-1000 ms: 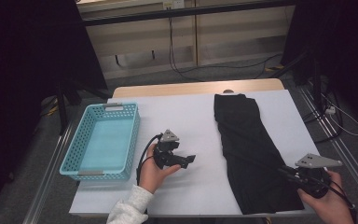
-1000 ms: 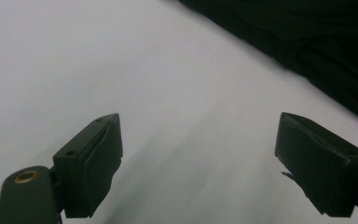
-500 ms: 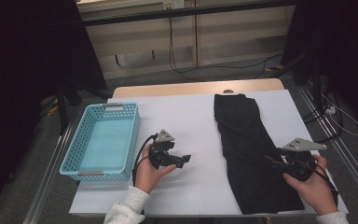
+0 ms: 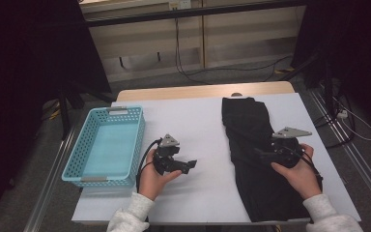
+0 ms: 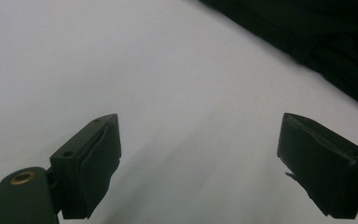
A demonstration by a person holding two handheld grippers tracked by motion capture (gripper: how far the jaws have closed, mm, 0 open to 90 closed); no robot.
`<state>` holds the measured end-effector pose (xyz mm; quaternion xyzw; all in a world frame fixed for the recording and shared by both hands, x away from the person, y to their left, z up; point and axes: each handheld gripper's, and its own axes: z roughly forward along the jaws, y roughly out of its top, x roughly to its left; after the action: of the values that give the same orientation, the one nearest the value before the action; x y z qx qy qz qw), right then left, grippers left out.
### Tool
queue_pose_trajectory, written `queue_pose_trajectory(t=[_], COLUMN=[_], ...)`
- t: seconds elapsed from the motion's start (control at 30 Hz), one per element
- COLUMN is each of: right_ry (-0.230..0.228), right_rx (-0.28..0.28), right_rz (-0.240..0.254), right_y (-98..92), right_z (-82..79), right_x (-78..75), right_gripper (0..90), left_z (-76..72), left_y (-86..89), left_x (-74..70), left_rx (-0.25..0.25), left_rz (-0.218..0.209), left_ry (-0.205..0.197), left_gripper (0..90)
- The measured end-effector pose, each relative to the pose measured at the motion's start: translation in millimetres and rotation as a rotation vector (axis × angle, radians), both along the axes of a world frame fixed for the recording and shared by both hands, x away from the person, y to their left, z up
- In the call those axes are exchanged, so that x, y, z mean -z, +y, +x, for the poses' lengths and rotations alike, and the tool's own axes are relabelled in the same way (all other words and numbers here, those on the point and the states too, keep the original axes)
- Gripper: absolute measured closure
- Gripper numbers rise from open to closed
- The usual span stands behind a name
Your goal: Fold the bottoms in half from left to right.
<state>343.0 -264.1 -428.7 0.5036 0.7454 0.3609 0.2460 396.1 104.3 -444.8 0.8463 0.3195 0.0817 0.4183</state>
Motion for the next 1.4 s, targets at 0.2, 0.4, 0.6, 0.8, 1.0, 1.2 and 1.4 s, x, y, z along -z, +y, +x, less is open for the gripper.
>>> queue_pose_trajectory(t=[0.2, 0.4, 0.6, 0.8, 1.0, 1.2, 1.4], right_ry=[-0.001, 0.002, 0.003, 0.005, 0.001, -0.016, 0.005], right_rx=[0.013, 0.039, 0.059, 0.058, 0.044, 0.039, 0.038], right_rz=[0.011, 0.013, 0.029, 0.016, 0.000, -0.024, -0.051], right_y=[6.5, 12.1, 20.4, 34.7, 50.0, 64.7, 76.9], right_z=[16.1, 31.4, 44.6, 58.3, 71.7, 85.3, 101.3], right_x=[1.5, 4.3, 5.3, 7.4, 8.2, 7.6, 15.9], right_gripper=[25.2, 23.3, 20.5, 20.4, 20.7, 22.8, 24.5], left_z=[0.7, 0.0, -1.1, -2.9, -4.0, -5.2, -4.9], left_y=[3.0, 5.5, 10.8, 15.5, 22.7, 26.8, 27.5], left_x=[-0.6, 0.1, 0.1, -0.9, 0.0, 0.0, 0.0], left_rx=[-0.009, -0.015, -0.026, -0.038, -0.055, -0.064, -0.068], left_rz=[-0.001, 0.000, 0.006, -0.006, -0.007, -0.006, -0.009], left_ry=[-0.003, 0.003, 0.003, 0.003, 0.002, 0.006, 0.005], left_gripper=[13.2, 12.8, 12.7, 12.7, 12.7, 12.7, 12.8])
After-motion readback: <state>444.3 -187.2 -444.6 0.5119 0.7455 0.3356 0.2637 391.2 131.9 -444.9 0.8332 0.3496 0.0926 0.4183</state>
